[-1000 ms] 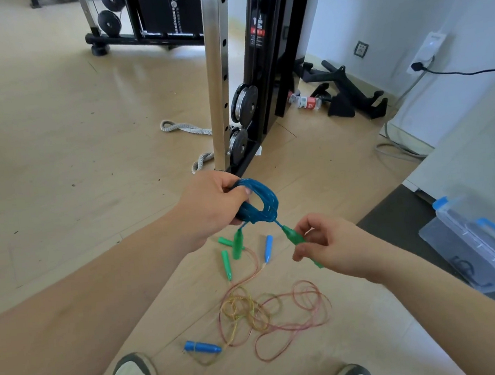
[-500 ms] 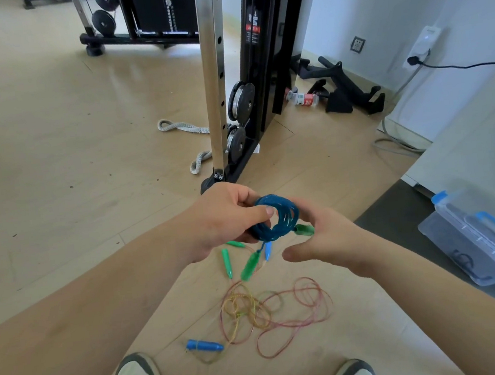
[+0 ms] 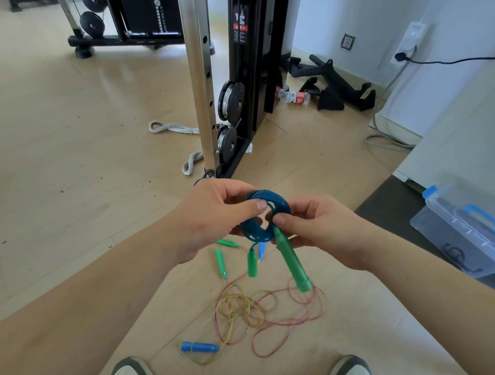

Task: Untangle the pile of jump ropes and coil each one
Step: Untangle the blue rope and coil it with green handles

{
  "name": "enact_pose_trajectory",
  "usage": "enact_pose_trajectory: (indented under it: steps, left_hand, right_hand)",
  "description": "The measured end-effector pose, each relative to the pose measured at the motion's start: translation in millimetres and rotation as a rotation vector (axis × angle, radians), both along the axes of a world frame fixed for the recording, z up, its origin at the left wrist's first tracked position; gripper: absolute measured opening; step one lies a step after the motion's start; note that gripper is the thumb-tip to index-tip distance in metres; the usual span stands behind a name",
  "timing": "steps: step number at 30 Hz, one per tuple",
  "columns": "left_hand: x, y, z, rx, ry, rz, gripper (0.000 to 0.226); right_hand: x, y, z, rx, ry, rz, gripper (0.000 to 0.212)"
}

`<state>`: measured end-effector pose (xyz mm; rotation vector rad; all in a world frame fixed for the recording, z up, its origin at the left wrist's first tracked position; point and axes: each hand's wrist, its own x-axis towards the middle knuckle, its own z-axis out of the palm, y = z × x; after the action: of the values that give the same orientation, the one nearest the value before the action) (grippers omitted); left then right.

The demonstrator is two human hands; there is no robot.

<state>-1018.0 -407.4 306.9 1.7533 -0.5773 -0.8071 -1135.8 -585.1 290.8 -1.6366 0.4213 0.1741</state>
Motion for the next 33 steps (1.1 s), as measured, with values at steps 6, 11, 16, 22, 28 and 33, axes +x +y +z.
enact_pose_trajectory:
  steps: [6,11,16,22,28,33]
  left_hand:
    - [-6,-2,-7,0.011,0.01,-0.024,0.025]
    - [-15,-10,-16,0.051,0.044,0.051,0.027]
    - [-21,-14,-19,0.039,0.016,0.075,0.04]
    - [-19,-8,-6,0.125,-0.227,-0.116,0.017]
    - [-19,-7,-9,0.245,-0.386,0.002,0.032]
    - [-23,-12,-18,0.266,-0.307,0.14,0.046]
  right_hand:
    - [-2,0,-1,0.181,-0.06,-0.187,0.022]
    - [0,4,-1,0.134,-0.118,-0.28,0.02]
    - [2,10,-5,0.063,-0.123,-0.225,0.018]
    - [2,2,-3,0.254,-0.06,-0.076,0.016]
    - [0,0,-3,0.215,-0.061,-0.023,0.023]
    - [8,12,-5,-0.107,-0.01,-0.165,0.034]
